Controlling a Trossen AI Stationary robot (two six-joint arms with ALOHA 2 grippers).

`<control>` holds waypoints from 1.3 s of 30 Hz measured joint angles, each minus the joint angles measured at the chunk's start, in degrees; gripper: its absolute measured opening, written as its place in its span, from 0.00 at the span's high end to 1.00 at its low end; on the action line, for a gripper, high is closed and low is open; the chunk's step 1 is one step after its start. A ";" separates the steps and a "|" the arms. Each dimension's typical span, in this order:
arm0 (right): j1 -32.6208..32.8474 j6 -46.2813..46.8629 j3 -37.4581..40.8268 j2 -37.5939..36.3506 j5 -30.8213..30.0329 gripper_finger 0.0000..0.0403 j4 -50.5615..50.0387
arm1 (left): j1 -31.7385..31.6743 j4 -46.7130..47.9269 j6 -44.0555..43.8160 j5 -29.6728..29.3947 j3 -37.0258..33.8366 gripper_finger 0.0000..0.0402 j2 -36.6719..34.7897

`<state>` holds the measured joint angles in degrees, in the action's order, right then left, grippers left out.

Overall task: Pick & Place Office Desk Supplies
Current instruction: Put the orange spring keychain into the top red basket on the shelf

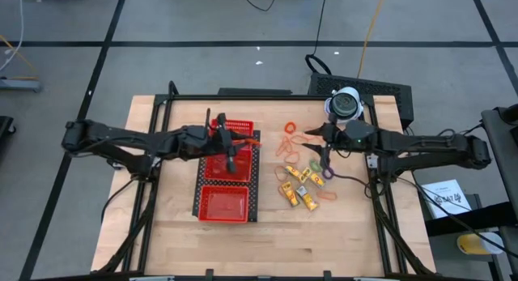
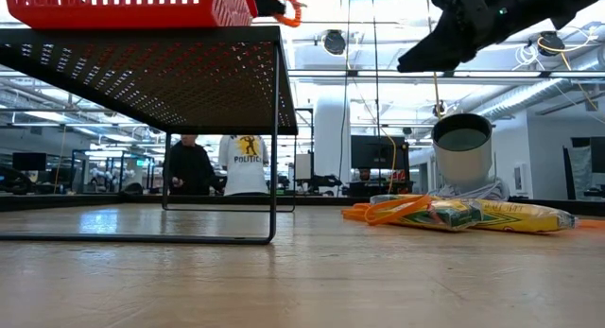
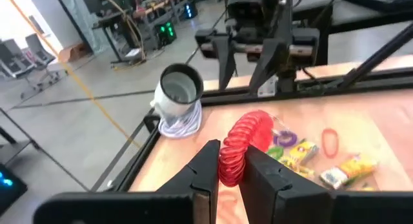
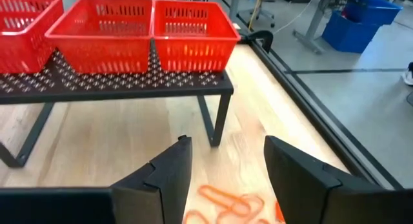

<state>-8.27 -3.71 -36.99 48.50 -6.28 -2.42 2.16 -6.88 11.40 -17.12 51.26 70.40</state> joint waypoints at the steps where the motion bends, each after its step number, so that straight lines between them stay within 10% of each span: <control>1: 0.00 0.00 0.00 -0.15 0.04 0.55 -0.05 | 0.01 1.78 -0.35 0.01 -0.13 0.86 -0.86; 33: 0.00 0.03 0.00 -0.23 0.08 0.57 -0.63 | -7.40 -3.14 -15.28 -6.12 -17.37 0.86 -12.27; 39: 0.00 0.03 0.00 -0.23 0.08 0.57 -0.61 | -7.40 -3.38 -18.52 -6.93 -17.37 0.72 -12.25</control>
<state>-8.27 -3.68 -36.99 48.27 -6.20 -3.03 -5.23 -10.26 -7.12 -24.06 33.89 58.15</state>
